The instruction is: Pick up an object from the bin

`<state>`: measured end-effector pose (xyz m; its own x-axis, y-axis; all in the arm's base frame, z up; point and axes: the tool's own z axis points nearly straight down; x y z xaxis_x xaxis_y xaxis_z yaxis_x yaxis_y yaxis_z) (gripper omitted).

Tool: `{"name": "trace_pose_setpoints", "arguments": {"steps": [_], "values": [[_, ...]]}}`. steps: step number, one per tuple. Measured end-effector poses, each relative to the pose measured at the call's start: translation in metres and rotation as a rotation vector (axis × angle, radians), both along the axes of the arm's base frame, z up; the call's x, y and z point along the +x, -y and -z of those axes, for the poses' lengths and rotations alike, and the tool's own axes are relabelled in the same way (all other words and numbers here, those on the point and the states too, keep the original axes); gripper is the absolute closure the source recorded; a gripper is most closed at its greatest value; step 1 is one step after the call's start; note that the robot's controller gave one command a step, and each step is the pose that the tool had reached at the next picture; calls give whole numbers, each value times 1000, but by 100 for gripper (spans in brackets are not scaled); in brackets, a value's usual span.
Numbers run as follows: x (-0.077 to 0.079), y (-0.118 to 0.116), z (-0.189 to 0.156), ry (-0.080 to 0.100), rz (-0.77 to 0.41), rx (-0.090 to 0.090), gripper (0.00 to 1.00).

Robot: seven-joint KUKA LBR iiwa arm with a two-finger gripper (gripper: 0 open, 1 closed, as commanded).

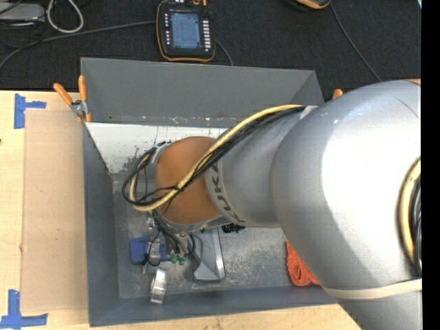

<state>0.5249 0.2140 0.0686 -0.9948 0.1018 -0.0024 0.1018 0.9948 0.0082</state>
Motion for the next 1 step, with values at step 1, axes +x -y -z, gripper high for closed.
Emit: {"name": "trace_pose_setpoints", "arguments": {"steps": [1], "values": [[0,0,-1,-1,2,0,100]]}}
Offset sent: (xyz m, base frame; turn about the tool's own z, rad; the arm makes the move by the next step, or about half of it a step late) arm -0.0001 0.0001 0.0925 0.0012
